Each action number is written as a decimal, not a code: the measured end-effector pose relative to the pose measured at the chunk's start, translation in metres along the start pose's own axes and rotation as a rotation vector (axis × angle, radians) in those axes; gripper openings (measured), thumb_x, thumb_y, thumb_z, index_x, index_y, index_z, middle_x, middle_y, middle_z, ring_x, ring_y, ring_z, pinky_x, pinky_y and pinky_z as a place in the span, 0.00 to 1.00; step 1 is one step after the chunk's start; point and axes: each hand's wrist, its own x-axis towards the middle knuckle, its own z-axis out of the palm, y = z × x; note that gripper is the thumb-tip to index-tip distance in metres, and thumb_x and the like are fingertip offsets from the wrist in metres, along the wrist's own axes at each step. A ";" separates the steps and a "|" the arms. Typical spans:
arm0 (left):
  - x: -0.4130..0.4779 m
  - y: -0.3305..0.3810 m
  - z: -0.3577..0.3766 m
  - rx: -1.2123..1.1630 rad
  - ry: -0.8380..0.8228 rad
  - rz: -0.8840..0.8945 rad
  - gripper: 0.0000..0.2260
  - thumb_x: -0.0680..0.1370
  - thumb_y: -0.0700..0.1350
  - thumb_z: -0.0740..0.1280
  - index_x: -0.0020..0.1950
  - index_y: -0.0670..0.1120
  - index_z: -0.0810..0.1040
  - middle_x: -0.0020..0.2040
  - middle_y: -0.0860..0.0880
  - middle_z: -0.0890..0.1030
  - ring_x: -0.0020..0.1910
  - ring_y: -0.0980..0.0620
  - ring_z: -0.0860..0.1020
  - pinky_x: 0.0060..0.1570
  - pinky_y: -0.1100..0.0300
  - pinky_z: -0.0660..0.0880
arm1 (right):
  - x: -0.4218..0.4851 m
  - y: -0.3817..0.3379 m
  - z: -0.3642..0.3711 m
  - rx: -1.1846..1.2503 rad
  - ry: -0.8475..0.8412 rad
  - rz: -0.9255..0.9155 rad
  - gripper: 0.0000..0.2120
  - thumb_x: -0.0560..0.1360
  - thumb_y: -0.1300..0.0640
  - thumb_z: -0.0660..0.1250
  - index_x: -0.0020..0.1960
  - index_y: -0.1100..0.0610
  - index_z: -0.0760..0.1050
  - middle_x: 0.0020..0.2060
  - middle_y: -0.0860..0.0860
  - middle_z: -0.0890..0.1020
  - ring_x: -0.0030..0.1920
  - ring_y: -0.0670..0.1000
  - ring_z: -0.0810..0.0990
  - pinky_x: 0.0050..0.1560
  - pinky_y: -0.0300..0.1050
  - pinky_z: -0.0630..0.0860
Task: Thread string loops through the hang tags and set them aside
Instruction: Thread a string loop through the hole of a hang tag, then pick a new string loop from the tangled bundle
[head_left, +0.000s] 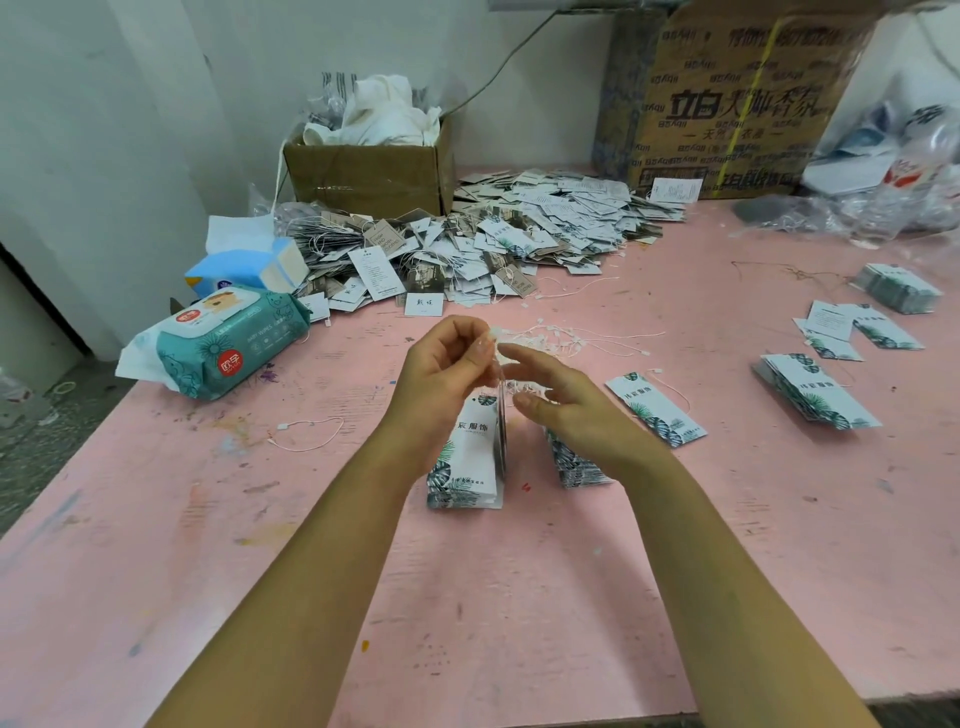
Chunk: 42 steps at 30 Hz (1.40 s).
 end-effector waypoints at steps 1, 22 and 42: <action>0.001 0.001 0.001 -0.077 0.009 -0.016 0.07 0.78 0.35 0.60 0.43 0.44 0.72 0.31 0.53 0.75 0.31 0.56 0.73 0.38 0.64 0.74 | 0.001 0.000 0.001 0.026 0.024 -0.005 0.20 0.77 0.68 0.60 0.66 0.53 0.67 0.54 0.51 0.77 0.54 0.42 0.73 0.49 0.27 0.70; -0.004 -0.021 -0.003 0.401 0.054 -0.100 0.01 0.74 0.38 0.70 0.45 0.41 0.80 0.39 0.46 0.81 0.37 0.57 0.78 0.43 0.61 0.75 | 0.008 -0.005 -0.002 0.477 0.490 -0.015 0.07 0.75 0.67 0.64 0.49 0.58 0.76 0.41 0.52 0.81 0.39 0.48 0.79 0.41 0.42 0.77; -0.004 -0.044 -0.026 0.990 0.175 -0.198 0.17 0.73 0.45 0.69 0.61 0.52 0.74 0.60 0.47 0.71 0.60 0.45 0.66 0.55 0.60 0.61 | -0.005 0.040 -0.083 -0.545 0.771 0.453 0.14 0.74 0.66 0.58 0.56 0.60 0.78 0.51 0.60 0.81 0.44 0.57 0.73 0.42 0.43 0.66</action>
